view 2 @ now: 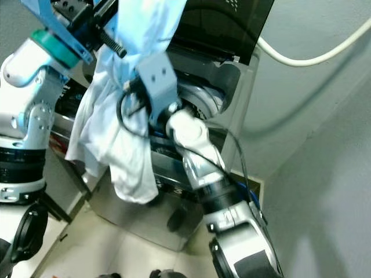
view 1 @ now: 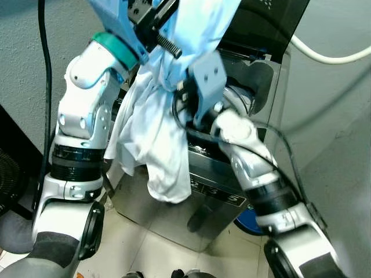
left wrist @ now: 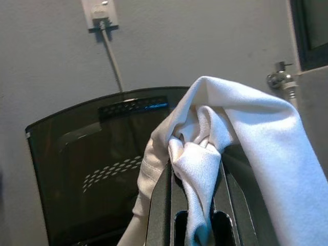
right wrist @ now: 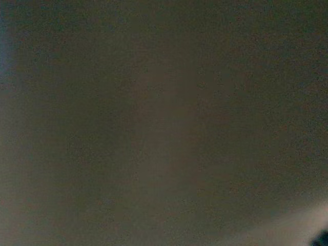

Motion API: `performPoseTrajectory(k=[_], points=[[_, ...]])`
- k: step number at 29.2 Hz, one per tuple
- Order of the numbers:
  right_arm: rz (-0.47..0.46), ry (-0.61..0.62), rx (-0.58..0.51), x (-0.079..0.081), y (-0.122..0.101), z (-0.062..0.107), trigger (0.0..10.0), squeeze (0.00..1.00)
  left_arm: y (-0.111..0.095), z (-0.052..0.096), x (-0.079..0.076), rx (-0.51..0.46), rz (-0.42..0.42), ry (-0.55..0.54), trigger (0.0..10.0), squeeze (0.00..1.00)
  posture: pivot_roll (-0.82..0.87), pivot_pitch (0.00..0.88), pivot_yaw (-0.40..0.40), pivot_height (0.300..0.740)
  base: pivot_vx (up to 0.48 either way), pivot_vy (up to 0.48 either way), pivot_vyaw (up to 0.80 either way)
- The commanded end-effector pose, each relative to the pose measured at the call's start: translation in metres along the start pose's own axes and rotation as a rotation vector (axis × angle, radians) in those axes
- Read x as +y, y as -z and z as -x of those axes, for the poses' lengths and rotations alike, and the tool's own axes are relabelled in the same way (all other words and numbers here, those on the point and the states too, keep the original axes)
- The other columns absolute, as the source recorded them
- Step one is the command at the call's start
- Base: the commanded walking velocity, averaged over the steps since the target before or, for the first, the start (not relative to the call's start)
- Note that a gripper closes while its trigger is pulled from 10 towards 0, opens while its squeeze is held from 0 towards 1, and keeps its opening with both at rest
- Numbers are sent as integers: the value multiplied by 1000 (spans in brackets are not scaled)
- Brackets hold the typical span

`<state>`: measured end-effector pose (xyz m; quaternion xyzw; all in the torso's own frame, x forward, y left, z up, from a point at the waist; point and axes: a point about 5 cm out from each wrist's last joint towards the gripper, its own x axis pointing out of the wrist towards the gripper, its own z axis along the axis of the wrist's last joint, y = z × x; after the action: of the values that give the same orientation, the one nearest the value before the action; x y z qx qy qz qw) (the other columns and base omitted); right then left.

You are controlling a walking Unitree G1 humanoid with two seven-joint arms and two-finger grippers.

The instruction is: Clothes washing

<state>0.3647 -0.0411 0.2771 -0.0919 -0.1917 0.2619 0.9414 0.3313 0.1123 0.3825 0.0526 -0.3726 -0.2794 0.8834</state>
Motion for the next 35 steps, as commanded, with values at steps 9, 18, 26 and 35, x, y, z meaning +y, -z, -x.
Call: performPoseTrajectory(k=[9,18,26,35], points=[[-71,575,-163,-70,-46,-25,10000,0,17,14,1,60,27,-80,10000,0,16,93,-28,740,0,0,0],[107,498,-27,-46,-17,-32,10000,0,42,27,-8,186,36,-98,10000,0,19,94,-28,740,0,0,0],[257,308,179,-46,34,-13,10000,0,60,45,8,380,153,-191,10000,0,11,95,-16,740,0,0,0],[182,320,196,-68,32,-7,10000,1000,61,42,16,406,137,-213,10000,0,15,101,-13,740,0,0,0]])
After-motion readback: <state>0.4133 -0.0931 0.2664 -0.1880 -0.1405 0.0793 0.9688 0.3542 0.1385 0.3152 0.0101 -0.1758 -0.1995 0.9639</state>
